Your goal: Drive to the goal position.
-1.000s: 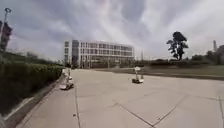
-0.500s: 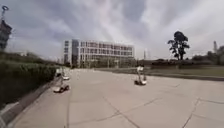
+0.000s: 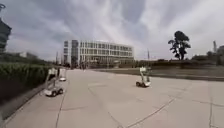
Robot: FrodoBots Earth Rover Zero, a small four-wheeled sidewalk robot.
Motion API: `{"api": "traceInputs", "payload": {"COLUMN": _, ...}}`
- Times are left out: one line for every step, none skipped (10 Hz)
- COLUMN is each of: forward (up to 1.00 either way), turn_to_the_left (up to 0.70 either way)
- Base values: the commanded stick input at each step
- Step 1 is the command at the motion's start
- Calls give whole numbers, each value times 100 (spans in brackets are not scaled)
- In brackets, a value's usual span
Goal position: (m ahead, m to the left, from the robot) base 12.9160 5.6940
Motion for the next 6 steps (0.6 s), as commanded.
{"api": "traceInputs", "payload": {"forward": 70, "turn_to_the_left": 0}}
{"api": "traceInputs", "payload": {"forward": 70, "turn_to_the_left": 0}}
{"api": "traceInputs", "payload": {"forward": 70, "turn_to_the_left": 0}}
{"api": "traceInputs", "payload": {"forward": 70, "turn_to_the_left": 0}}
{"api": "traceInputs", "payload": {"forward": 70, "turn_to_the_left": 0}}
{"api": "traceInputs", "payload": {"forward": 70, "turn_to_the_left": 0}}
